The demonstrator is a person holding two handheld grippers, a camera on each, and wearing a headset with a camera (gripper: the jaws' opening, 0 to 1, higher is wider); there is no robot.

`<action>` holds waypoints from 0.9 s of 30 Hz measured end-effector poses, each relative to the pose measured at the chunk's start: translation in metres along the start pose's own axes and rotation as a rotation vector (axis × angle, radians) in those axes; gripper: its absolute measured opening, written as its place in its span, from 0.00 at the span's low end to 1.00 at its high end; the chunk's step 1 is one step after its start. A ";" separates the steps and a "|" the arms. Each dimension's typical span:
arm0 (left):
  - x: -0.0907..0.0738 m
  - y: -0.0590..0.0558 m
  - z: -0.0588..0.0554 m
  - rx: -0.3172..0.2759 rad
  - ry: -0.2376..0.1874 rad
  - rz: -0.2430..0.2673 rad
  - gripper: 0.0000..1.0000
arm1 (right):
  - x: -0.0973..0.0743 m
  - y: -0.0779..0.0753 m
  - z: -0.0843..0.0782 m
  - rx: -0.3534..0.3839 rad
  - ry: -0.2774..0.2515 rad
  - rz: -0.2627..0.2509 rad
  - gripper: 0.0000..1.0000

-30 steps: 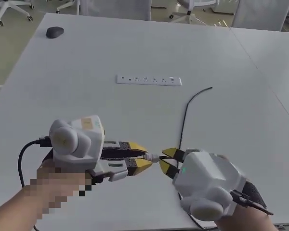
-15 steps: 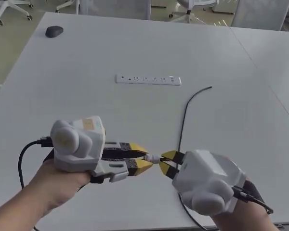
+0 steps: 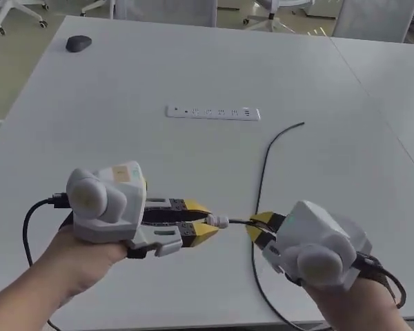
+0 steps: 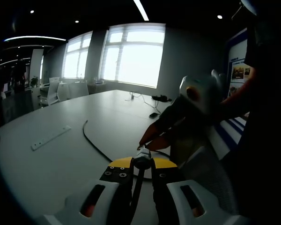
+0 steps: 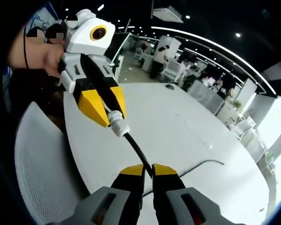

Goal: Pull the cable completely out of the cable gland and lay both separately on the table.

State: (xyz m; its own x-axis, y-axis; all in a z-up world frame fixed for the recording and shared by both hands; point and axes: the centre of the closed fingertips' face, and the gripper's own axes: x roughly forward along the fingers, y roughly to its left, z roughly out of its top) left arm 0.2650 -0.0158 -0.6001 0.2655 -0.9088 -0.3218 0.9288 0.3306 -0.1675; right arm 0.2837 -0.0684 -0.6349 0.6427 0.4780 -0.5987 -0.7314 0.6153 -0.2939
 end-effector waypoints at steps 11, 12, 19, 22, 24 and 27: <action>-0.002 0.000 0.000 0.007 -0.005 0.003 0.15 | 0.002 -0.013 -0.027 0.280 0.041 -0.021 0.00; -0.002 0.001 0.000 0.007 -0.004 0.004 0.15 | 0.003 -0.014 -0.030 0.303 0.048 -0.022 0.00; -0.001 0.000 -0.002 0.009 0.001 0.003 0.15 | 0.008 -0.017 -0.051 0.453 0.079 -0.020 0.00; 0.000 0.001 -0.004 0.019 0.009 0.005 0.15 | 0.012 -0.017 -0.059 0.522 0.092 -0.023 0.01; 0.000 0.001 -0.004 0.019 0.012 0.004 0.15 | 0.014 -0.017 -0.064 0.552 0.101 -0.026 0.01; 0.001 0.002 -0.004 0.018 0.014 0.003 0.15 | 0.017 -0.018 -0.070 0.593 0.113 -0.029 0.01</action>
State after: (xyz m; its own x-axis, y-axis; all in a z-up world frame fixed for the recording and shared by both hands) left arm 0.2657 -0.0147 -0.6045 0.2647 -0.9043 -0.3349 0.9327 0.3284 -0.1494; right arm 0.2915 -0.1150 -0.6915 0.6087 0.4065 -0.6814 -0.4413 0.8871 0.1349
